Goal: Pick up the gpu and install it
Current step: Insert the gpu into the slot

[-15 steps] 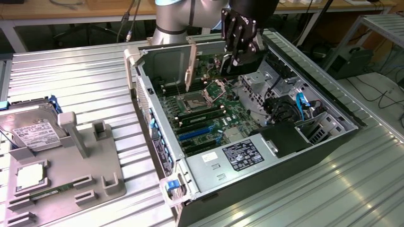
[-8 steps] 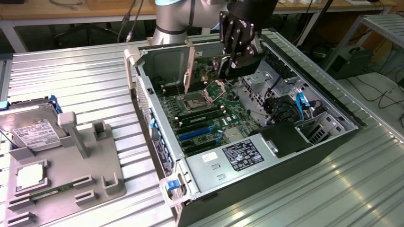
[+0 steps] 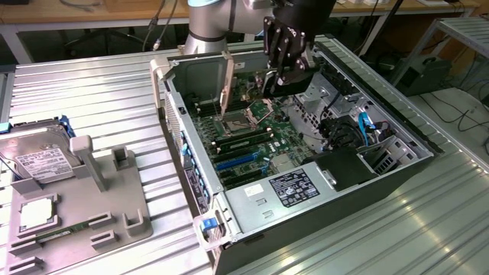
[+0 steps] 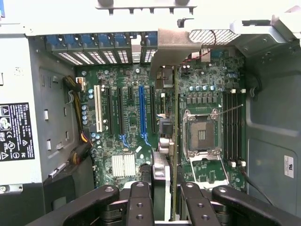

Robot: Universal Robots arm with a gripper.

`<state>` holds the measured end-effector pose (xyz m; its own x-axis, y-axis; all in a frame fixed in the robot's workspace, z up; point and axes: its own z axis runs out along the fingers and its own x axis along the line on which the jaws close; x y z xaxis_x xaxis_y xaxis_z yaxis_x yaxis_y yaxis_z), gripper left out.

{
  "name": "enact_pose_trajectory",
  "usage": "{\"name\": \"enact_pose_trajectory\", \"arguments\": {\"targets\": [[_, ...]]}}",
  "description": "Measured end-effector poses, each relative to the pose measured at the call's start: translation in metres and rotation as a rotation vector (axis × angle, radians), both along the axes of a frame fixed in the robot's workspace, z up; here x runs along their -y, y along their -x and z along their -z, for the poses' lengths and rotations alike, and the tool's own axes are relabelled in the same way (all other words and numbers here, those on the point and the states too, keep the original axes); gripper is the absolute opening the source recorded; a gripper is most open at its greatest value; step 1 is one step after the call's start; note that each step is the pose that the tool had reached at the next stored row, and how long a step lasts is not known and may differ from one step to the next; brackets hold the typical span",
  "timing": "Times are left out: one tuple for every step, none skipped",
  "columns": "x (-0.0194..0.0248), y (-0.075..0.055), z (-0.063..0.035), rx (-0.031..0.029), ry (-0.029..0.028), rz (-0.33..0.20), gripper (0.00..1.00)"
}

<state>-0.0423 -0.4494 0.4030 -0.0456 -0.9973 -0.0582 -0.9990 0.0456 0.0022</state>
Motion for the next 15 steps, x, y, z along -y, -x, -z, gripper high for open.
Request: {"name": "enact_pose_trajectory", "arguments": {"targets": [[0.0, 0.0, 0.0004, 0.0, 0.0, 0.0, 0.28], [0.0001, 0.0, 0.001, 0.0, 0.0, 0.0, 0.28], [0.0001, 0.0, 0.0015, 0.0, 0.0, 0.0, 0.28], [0.0001, 0.0, 0.0021, 0.0, 0.0, 0.0, 0.28], [0.0002, 0.0, 0.0029, 0.0, 0.0, 0.0, 0.28], [0.0002, 0.0, 0.0035, 0.0, 0.0, -0.001, 0.28], [0.0003, 0.0, 0.0045, 0.0, 0.0, -0.001, 0.28], [0.0004, 0.0, 0.0049, 0.0, 0.0, -0.001, 0.28], [0.0005, 0.0, 0.0056, 0.0, 0.0, -0.001, 0.28], [0.0006, 0.0, 0.0062, 0.0, 0.0, -0.002, 0.28], [0.0007, 0.0, 0.0067, 0.0, 0.0, -0.002, 0.28], [0.0008, 0.0, 0.0072, 0.0, 0.0, -0.002, 0.28], [0.001, 0.0, 0.0077, 0.0, 0.0, -0.002, 0.28], [0.0011, 0.0, 0.0081, 0.0, 0.0001, -0.003, 0.28], [0.0013, 0.0, 0.0085, 0.0, 0.0001, -0.003, 0.28]]}}
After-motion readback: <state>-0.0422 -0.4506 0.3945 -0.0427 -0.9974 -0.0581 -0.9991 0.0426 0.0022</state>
